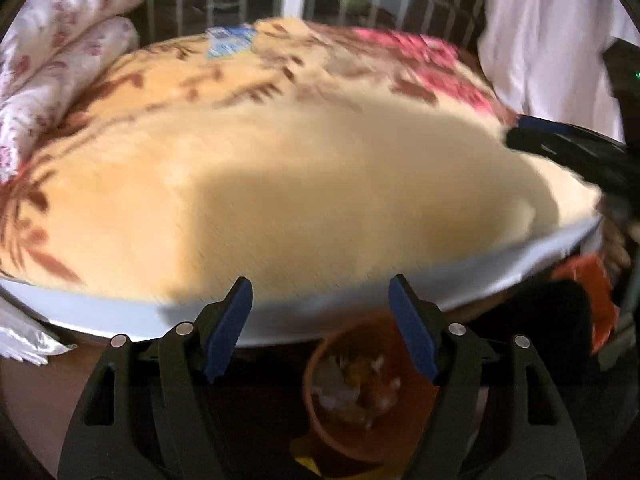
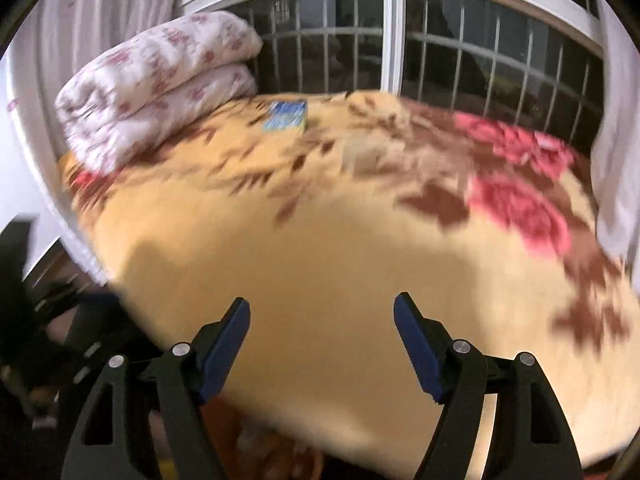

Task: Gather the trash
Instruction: 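Grasp the wooden block on the bed with the right tool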

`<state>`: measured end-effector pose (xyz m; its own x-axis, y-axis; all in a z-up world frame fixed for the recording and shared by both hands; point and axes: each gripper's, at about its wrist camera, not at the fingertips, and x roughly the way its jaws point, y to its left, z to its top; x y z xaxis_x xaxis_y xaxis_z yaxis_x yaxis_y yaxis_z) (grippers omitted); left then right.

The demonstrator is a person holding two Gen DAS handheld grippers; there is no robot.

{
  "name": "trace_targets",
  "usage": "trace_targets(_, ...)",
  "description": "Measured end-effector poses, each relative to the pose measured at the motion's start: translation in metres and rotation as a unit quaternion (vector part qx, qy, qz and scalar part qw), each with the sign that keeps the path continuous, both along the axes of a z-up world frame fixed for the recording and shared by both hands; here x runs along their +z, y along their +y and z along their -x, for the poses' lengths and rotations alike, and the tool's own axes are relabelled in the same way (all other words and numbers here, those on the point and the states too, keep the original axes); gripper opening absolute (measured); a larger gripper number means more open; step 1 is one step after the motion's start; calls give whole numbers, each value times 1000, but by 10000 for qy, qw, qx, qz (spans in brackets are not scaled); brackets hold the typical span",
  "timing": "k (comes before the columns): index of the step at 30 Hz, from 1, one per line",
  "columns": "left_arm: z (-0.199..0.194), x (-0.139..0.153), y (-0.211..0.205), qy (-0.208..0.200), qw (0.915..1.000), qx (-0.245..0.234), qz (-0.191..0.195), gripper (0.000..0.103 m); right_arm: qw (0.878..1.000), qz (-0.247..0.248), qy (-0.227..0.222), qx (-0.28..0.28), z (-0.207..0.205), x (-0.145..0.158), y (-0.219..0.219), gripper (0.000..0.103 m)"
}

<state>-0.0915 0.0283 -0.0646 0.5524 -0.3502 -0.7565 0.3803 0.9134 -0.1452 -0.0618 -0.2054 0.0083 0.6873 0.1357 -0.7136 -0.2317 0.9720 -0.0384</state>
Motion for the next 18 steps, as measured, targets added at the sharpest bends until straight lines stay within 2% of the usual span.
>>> trace_targets(2,-6,6,6,-34,9998,137,123,69,9999,58,-116,-54,-48,3,1,73)
trace_targets(7,-17,10,12,42,9994,197,295,69,9985,518,-199,-39,-160,-19,10,73)
trace_targets(10,-23,10,16,56,9993,261,280,69,9971,752,-91,89,-206,-32,12,73)
trace_targets(16,-42,13,21,162,9982,387,429,69,9946,940,165,413,-258,-55,17,74)
trace_targets(17,-44,15,21,151,9982,393,434,69,9943,933,220,459,-263,-58,17,71)
trace_targets(18,-47,16,20,139,9982,389,429,69,9941,914,312,493,-267,-63,18,65)
